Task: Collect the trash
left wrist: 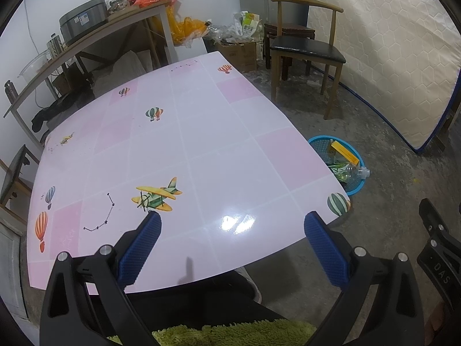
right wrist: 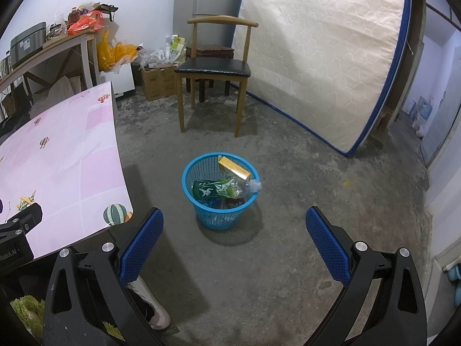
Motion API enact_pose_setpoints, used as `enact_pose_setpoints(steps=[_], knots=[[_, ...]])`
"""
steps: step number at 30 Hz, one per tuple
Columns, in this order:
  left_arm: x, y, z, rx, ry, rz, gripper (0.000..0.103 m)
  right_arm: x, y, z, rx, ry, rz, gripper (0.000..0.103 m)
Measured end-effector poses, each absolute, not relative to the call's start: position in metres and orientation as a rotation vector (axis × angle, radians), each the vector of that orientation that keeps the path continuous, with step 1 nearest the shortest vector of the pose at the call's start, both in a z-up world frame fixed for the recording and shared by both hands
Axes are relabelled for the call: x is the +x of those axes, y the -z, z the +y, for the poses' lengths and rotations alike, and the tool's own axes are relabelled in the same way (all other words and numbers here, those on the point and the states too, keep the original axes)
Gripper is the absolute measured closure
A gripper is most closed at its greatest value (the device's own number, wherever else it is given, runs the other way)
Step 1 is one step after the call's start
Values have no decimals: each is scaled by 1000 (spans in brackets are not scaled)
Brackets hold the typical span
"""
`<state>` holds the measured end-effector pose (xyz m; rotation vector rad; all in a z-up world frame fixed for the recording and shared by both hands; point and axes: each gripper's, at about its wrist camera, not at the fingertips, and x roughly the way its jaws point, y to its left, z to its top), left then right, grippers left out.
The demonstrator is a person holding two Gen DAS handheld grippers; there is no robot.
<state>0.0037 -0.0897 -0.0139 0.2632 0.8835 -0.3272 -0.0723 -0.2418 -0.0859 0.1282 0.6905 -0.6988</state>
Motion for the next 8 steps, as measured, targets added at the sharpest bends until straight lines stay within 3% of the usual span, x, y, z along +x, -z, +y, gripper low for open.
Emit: enact_pose_setpoints(steps=[8], knots=[[5,14,-90,261,334,891,6,-72,86,-242,129,698,691,8]])
